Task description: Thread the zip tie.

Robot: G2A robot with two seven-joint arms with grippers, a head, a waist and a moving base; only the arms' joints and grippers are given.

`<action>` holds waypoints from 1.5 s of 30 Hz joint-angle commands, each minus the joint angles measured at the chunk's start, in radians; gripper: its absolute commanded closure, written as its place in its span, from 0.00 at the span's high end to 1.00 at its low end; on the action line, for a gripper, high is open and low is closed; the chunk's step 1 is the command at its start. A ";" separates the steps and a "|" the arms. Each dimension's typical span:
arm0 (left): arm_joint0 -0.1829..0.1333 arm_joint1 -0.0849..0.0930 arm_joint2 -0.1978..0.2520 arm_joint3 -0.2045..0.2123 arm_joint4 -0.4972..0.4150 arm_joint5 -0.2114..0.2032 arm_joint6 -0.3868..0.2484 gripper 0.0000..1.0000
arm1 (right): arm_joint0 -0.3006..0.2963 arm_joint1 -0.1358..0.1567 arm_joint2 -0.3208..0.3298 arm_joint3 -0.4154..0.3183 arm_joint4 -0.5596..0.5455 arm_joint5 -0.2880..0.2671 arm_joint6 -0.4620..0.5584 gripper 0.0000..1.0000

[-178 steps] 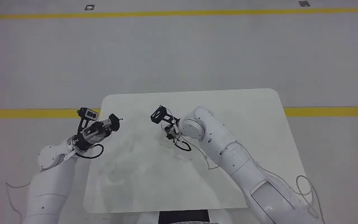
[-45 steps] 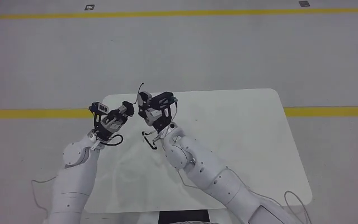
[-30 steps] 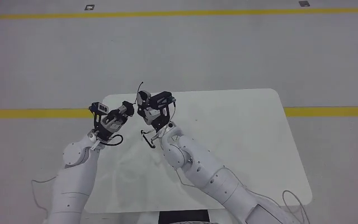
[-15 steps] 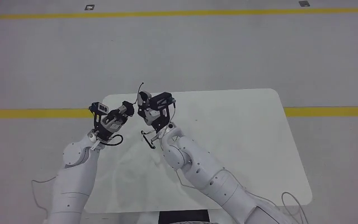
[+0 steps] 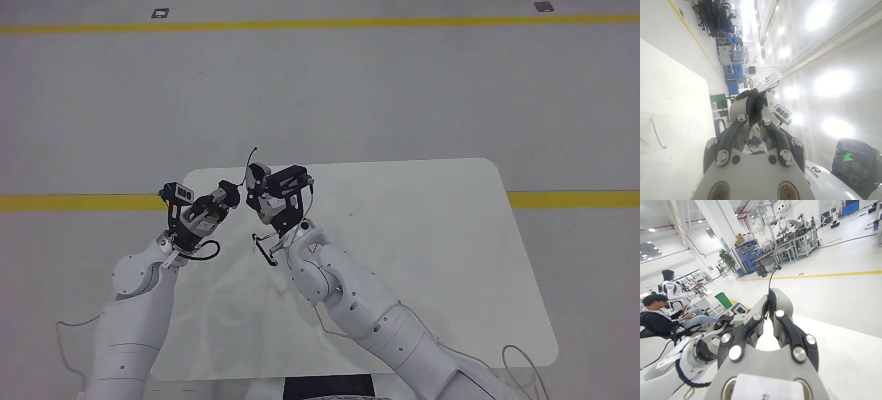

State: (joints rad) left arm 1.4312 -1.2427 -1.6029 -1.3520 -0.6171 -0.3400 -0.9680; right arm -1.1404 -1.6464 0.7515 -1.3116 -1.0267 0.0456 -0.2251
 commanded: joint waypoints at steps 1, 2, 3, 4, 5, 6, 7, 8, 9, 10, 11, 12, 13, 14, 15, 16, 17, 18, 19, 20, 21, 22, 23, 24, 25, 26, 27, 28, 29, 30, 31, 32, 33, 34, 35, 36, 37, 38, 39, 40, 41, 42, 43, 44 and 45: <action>0.000 0.000 0.000 0.000 0.000 0.000 0.000 0.00 | -0.001 -0.001 0.002 0.001 -0.003 -0.001 0.000 0.00; 0.000 0.000 0.000 0.000 0.000 0.000 0.000 0.00 | -0.001 -0.002 0.003 0.001 -0.005 -0.001 0.000 0.00; 0.000 0.000 0.000 0.000 0.000 0.000 0.000 0.00 | -0.002 -0.003 0.004 0.001 -0.006 -0.001 0.000 0.00; 0.000 0.000 0.000 0.000 0.000 0.000 0.000 0.00 | -0.003 -0.004 0.004 0.001 -0.007 -0.002 0.000 0.00; 0.000 0.000 0.000 0.000 0.000 0.000 0.000 0.00 | -0.003 -0.005 0.005 0.002 -0.008 -0.002 0.001 0.00; 0.000 0.000 0.000 0.000 0.000 0.000 0.000 0.00 | -0.003 -0.005 0.006 0.003 -0.008 -0.003 0.002 0.00; 0.000 0.000 0.000 0.000 0.000 0.000 0.000 0.00 | -0.003 -0.007 0.006 0.004 -0.009 -0.004 0.004 0.00; 0.000 0.000 0.000 0.000 0.000 0.000 0.000 0.00 | -0.004 -0.007 0.006 0.005 -0.010 -0.005 0.005 0.00; 0.000 0.000 0.000 0.000 0.000 0.000 0.000 0.00 | -0.004 -0.008 0.007 0.006 -0.011 -0.005 0.007 0.00; 0.000 0.000 0.000 0.000 0.000 0.000 0.000 0.00 | -0.004 -0.009 0.008 0.008 -0.011 -0.006 0.008 0.00; 0.000 0.000 0.000 0.000 0.000 0.000 0.000 0.00 | -0.005 -0.010 0.008 0.009 -0.012 -0.006 0.010 0.00; 0.000 0.000 0.000 0.000 0.000 0.000 0.000 0.00 | -0.005 -0.011 0.009 0.009 -0.012 -0.007 0.011 0.00; 0.000 0.000 0.000 0.000 0.000 0.000 0.000 0.00 | -0.005 -0.012 0.009 0.011 -0.013 -0.007 0.012 0.00; 0.000 0.000 0.000 0.000 0.000 0.000 0.000 0.00 | -0.006 -0.012 0.010 0.012 -0.015 -0.007 0.013 0.00; 0.000 0.000 0.000 0.000 0.000 0.000 0.000 0.00 | -0.006 -0.013 0.010 0.012 -0.016 -0.008 0.014 0.00; 0.000 0.000 0.000 0.000 0.000 0.000 0.000 0.00 | -0.006 -0.014 0.011 0.013 -0.018 -0.008 0.015 0.00; 0.000 0.000 0.000 0.000 0.000 0.000 0.000 0.00 | -0.006 -0.014 0.012 0.013 -0.020 -0.008 0.015 0.00; 0.000 0.000 0.000 0.000 0.000 0.000 0.000 0.00 | -0.007 -0.015 0.012 0.013 -0.022 -0.008 0.015 0.00; 0.000 0.000 0.000 0.000 0.000 0.000 0.000 0.00 | -0.007 -0.016 0.013 0.013 -0.023 -0.008 0.015 0.00; 0.000 0.000 0.000 0.000 0.000 0.000 0.000 0.00 | -0.008 -0.016 0.014 0.013 -0.025 -0.009 0.015 0.00; 0.000 0.000 0.000 0.000 0.000 0.000 0.000 0.00 | -0.009 -0.017 0.015 0.013 -0.026 -0.010 0.014 0.00; 0.000 0.000 0.000 0.000 0.000 0.000 0.000 0.00 | -0.010 -0.017 0.016 0.013 -0.027 -0.011 0.014 0.00; 0.000 0.000 0.000 0.000 0.000 0.000 0.000 0.00 | -0.011 -0.018 0.017 0.011 -0.028 -0.010 0.014 0.00; 0.000 0.000 0.000 0.000 0.000 0.000 0.000 0.00 | -0.012 -0.018 0.018 0.009 -0.030 -0.007 0.014 0.00; 0.000 0.000 0.000 0.000 0.000 0.000 0.000 0.00 | -0.014 -0.019 0.018 0.007 -0.031 -0.002 0.015 0.00; 0.000 0.000 0.000 0.000 0.000 0.000 0.000 0.00 | -0.015 -0.020 0.018 0.004 -0.034 0.002 0.016 0.00; 0.000 0.000 0.000 0.000 0.000 0.000 0.000 0.00 | -0.017 -0.021 0.018 -0.002 -0.038 0.007 0.017 0.00; 0.000 0.000 0.000 0.000 0.000 0.000 0.000 0.00 | -0.019 -0.022 0.017 -0.005 -0.040 0.011 0.018 0.00; 0.000 0.000 0.000 0.000 0.000 0.000 0.000 0.00 | -0.021 -0.022 0.017 -0.008 -0.042 0.013 0.019 0.00; 0.001 0.000 0.005 -0.008 0.004 0.006 0.019 0.00 | -0.022 -0.023 0.017 -0.011 -0.046 0.015 0.021 0.00; 0.003 0.000 0.009 -0.013 0.005 0.009 0.026 0.00 | -0.023 -0.023 0.017 -0.012 -0.048 0.016 0.022 0.00; 0.005 0.001 0.011 -0.017 0.005 0.010 0.031 0.00 | -0.024 -0.024 0.018 -0.013 -0.050 0.017 0.023 0.00; 0.007 0.001 0.012 -0.020 0.005 0.011 0.034 0.00 | -0.024 -0.024 0.018 -0.013 -0.053 0.017 0.025 0.00; 0.008 0.002 0.013 -0.022 0.004 0.012 0.036 0.00 | -0.025 -0.025 0.019 -0.013 -0.058 0.019 0.027 0.00; 0.009 0.003 0.014 -0.023 0.002 0.012 0.038 0.00 | -0.026 -0.025 0.019 -0.014 -0.060 0.020 0.028 0.00; 0.009 0.004 0.015 -0.024 0.001 0.013 0.039 0.00 | -0.026 -0.026 0.020 -0.015 -0.063 0.022 0.028 0.00; 0.010 0.005 0.016 -0.025 0.000 0.013 0.039 0.00 | -0.027 -0.026 0.021 -0.016 -0.066 0.024 0.028 0.00; 0.010 0.006 0.017 -0.026 0.000 0.013 0.039 0.00 | -0.028 -0.027 0.021 -0.016 -0.069 0.026 0.028 0.00; 0.010 0.007 0.018 -0.026 -0.001 0.012 0.039 0.00 | -0.028 -0.027 0.022 -0.017 -0.072 0.027 0.028 0.00; 0.010 0.008 0.019 -0.026 -0.001 0.012 0.039 0.00 | -0.028 -0.028 0.022 -0.018 -0.076 0.030 0.027 0.00; 0.010 0.009 0.020 -0.026 -0.001 0.011 0.039 0.00 | -0.028 -0.029 0.023 -0.019 -0.078 0.033 0.027 0.00; 0.009 0.009 0.021 -0.026 -0.002 0.010 0.039 0.00 | -0.029 -0.030 0.023 -0.020 -0.079 0.035 0.026 0.00; 0.009 0.010 0.022 -0.027 -0.003 0.009 0.040 0.00 | -0.029 -0.030 0.024 -0.020 -0.081 0.037 0.025 0.00; 0.008 0.011 0.024 -0.027 -0.004 0.006 0.041 0.00 | -0.029 -0.031 0.024 -0.020 -0.085 0.041 0.025 0.00; 0.008 0.012 0.025 -0.027 -0.004 0.003 0.043 0.00 | -0.029 -0.032 0.024 -0.020 -0.087 0.042 0.026 0.00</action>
State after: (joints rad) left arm 1.4396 -1.2318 -1.5789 -1.3790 -0.6205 -0.3341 -0.9269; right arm -1.1695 -1.6775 0.7754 -1.3316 -1.1117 0.0859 -0.2001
